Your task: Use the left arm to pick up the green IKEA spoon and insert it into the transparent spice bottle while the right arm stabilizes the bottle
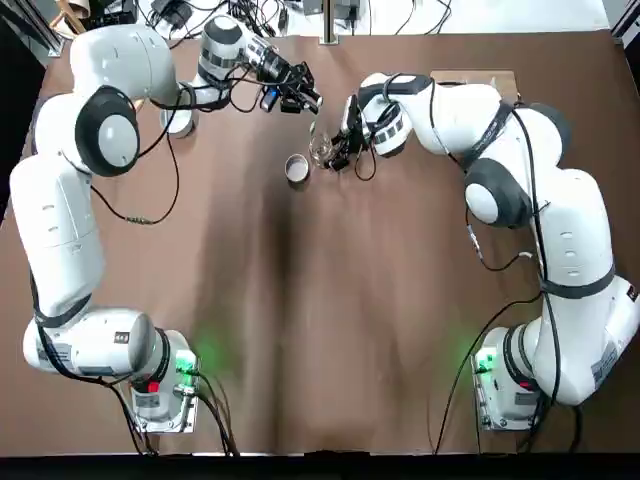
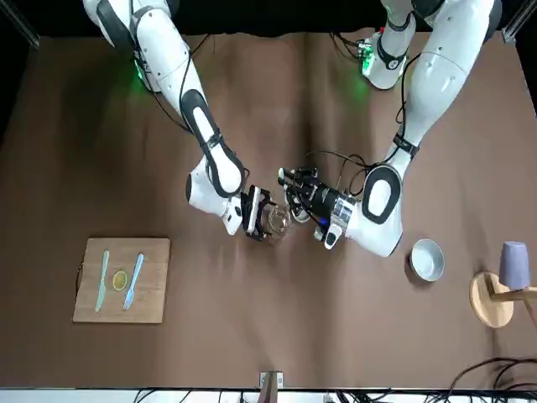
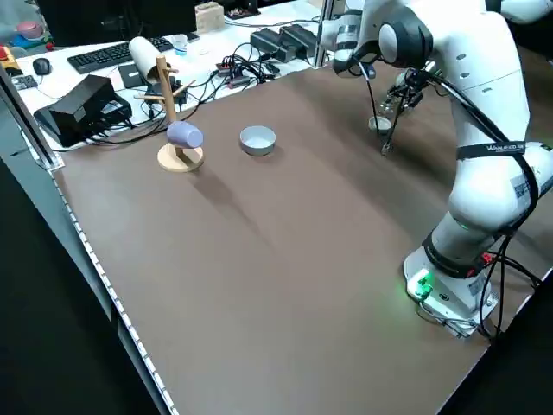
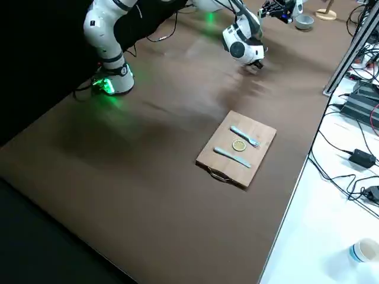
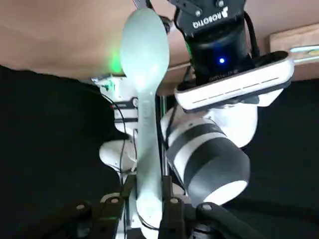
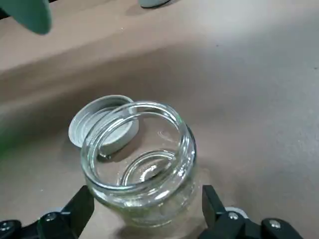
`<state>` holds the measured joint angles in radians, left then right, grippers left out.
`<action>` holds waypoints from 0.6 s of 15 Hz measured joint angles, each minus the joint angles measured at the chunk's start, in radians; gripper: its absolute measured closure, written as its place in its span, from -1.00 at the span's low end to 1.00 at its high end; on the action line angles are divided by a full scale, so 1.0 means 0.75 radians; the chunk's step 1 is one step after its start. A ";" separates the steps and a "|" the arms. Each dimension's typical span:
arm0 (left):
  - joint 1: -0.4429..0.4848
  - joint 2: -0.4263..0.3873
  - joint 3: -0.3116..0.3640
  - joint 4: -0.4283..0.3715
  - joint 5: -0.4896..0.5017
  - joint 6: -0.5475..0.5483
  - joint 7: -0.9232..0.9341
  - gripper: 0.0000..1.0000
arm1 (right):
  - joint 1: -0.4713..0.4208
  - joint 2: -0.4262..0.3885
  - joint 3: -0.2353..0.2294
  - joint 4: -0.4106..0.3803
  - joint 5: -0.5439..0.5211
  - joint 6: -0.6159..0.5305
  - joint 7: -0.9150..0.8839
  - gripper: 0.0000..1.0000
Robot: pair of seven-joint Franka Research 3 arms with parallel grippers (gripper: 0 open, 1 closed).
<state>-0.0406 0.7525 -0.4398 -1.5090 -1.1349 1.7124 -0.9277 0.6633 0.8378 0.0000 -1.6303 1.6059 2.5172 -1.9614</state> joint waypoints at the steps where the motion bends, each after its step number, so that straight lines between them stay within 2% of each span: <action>1: -0.005 0.008 0.000 0.000 -0.035 0.003 -0.010 0.52 | 0.003 0.001 0.000 0.002 0.001 0.000 0.000 -0.92; 5: -0.011 0.037 0.002 0.001 -0.123 0.015 -0.026 0.52 | 0.006 0.002 0.000 0.006 0.002 0.000 0.000 -0.92; 9: -0.004 0.102 0.005 0.002 -0.134 0.017 -0.024 0.52 | 0.006 0.002 0.000 0.007 0.002 0.000 0.000 -0.90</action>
<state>-0.0439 0.8292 -0.4358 -1.5073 -1.2351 1.7248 -0.9457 0.6681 0.8396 -0.0002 -1.6248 1.6072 2.5173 -1.9615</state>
